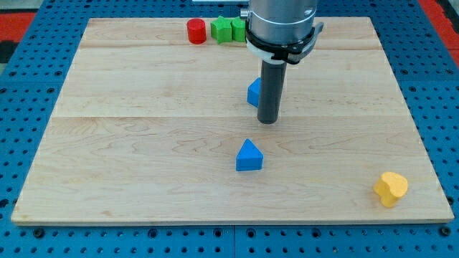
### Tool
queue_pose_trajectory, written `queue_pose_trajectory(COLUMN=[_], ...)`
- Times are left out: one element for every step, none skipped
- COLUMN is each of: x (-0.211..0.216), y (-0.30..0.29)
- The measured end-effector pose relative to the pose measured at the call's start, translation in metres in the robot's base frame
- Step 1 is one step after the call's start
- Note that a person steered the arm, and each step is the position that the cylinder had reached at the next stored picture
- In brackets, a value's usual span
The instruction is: Push the blue triangle towards the blue cube
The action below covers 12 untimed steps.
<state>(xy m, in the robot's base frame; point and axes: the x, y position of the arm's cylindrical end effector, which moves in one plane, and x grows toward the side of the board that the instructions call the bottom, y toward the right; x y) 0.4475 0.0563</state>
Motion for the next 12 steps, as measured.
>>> queue_pose_trajectory(x=[0.011,0.036,0.076,0.086,0.101,0.105,0.066,0.022,0.029,0.047,0.020,-0.005], y=[0.008,0.025,0.023,0.019,-0.020,-0.054,-0.059,-0.069,-0.090,-0.109,-0.122,-0.098])
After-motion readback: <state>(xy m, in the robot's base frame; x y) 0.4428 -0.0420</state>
